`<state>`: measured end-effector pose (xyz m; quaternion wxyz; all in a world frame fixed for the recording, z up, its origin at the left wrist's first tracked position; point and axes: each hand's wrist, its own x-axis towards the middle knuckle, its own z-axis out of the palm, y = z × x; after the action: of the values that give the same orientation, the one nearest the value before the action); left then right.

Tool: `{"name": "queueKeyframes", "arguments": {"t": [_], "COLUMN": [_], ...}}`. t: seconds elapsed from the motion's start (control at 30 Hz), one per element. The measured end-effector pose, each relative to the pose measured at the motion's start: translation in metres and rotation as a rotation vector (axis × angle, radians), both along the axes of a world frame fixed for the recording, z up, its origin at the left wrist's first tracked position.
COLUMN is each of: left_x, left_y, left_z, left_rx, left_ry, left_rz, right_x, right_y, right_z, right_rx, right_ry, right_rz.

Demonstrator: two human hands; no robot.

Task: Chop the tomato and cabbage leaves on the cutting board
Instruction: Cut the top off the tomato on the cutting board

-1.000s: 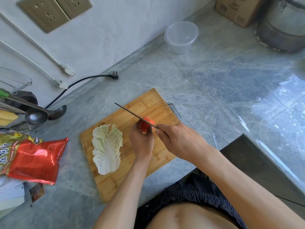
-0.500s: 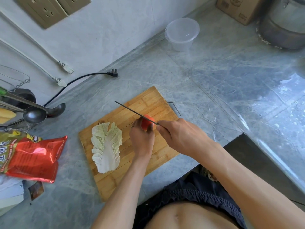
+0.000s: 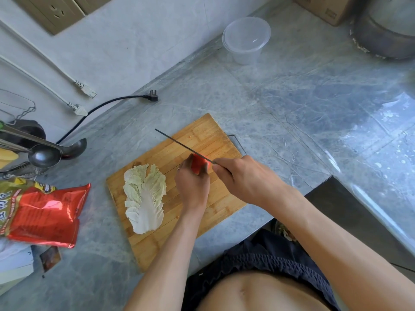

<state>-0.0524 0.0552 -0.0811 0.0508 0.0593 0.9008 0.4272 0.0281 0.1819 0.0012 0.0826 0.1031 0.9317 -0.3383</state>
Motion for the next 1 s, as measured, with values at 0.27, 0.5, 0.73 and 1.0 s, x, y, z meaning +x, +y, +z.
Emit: {"name": "queueKeyframes", "arguments": {"t": [0.27, 0.5, 0.73, 1.0], "left_x": [-0.001, -0.002, -0.002, -0.004], "left_y": [-0.001, -0.004, -0.005, -0.006], "left_z": [-0.002, -0.004, -0.008, -0.004], "left_rx": [-0.002, -0.013, -0.013, -0.01], "left_ry": [0.044, 0.032, 0.034, 0.052], "left_rz": [-0.013, -0.012, -0.035, -0.021], "right_x": [0.008, 0.0, -0.004, -0.001], "right_y": [0.001, 0.007, 0.007, 0.002], "right_z": [-0.002, 0.001, -0.003, -0.011], "right_rx": [0.051, 0.018, 0.002, 0.068], "right_ry": [0.009, -0.027, -0.043, -0.002], "right_rz": [0.025, 0.047, 0.027, 0.058]}}
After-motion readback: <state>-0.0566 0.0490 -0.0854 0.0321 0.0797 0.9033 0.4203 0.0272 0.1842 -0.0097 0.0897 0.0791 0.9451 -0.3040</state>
